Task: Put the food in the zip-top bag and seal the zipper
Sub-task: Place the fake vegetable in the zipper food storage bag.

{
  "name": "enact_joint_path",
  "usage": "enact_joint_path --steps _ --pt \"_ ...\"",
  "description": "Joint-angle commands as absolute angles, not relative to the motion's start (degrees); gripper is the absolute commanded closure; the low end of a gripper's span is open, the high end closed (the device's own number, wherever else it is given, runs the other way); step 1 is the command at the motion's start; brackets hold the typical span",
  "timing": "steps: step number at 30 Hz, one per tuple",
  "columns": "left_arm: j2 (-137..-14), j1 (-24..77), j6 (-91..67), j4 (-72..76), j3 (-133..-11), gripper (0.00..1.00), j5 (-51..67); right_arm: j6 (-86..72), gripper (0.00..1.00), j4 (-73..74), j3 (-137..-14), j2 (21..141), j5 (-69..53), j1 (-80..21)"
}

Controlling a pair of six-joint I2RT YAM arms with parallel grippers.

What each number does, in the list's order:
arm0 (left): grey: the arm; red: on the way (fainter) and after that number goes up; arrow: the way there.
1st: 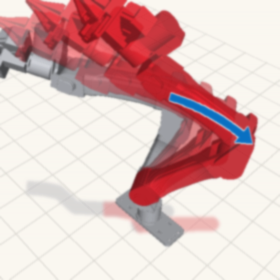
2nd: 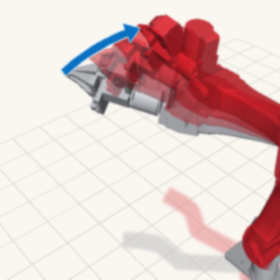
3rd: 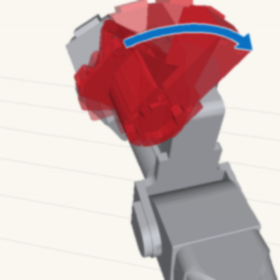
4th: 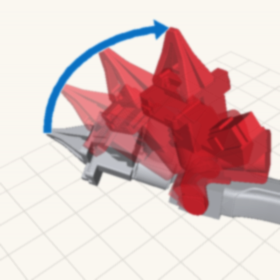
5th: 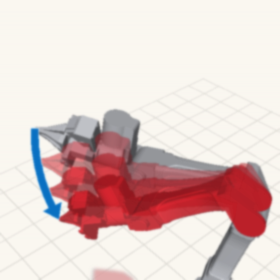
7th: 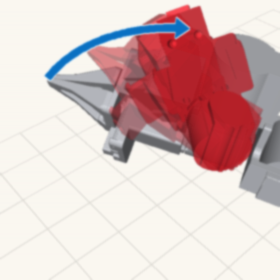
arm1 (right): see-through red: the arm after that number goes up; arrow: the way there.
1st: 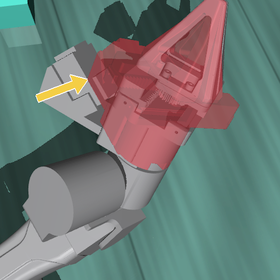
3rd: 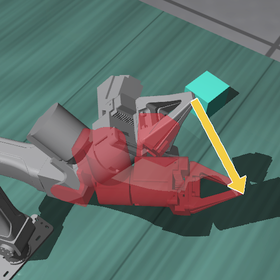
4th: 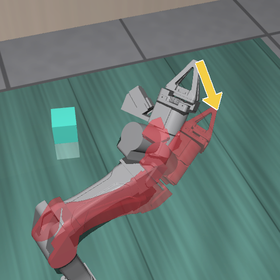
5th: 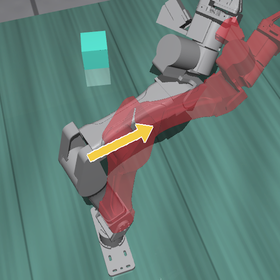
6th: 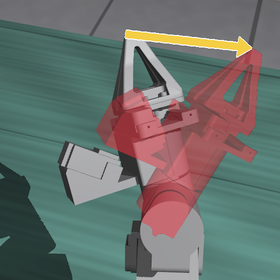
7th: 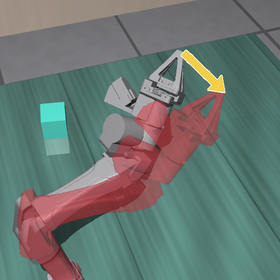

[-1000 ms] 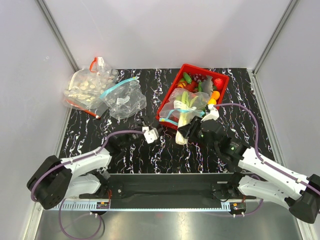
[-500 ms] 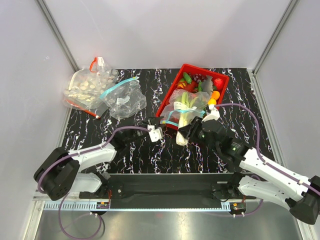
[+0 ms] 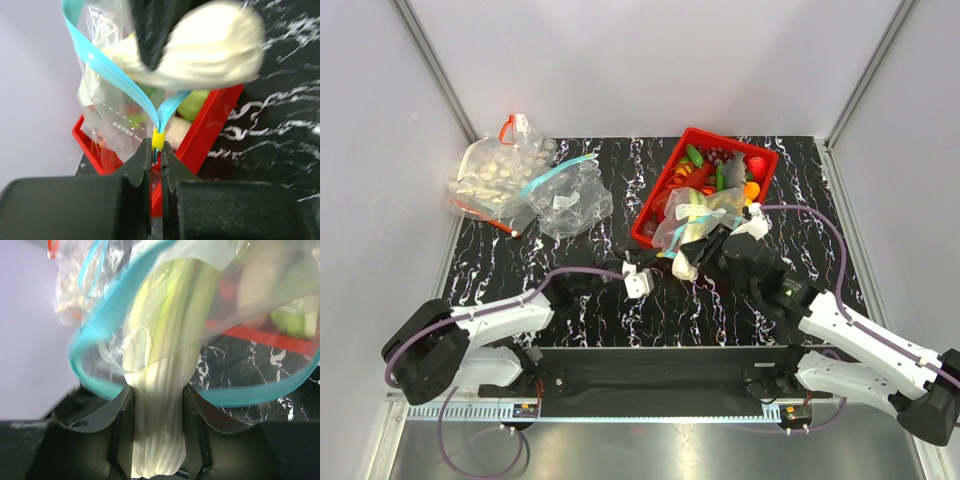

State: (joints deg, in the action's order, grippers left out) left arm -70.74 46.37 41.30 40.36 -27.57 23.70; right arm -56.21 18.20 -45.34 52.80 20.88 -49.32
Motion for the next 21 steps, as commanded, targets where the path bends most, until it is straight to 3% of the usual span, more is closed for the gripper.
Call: enact_joint_path --steps 1,11,21 --pt "-66.8 50.0 40.69 43.07 -26.72 1.0 22.33 -63.98 1.0 20.29 -50.97 53.26 31.01 -48.69" --pt "-58.89 56.34 40.96 37.53 -25.23 1.0 18.2 -71.1 1.0 28.92 -56.6 57.39 44.38 -48.6" --pt "-58.0 58.27 36.57 27.35 -32.77 1.0 18.81 -70.59 0.99 22.6 -54.58 64.42 44.83 -48.69"
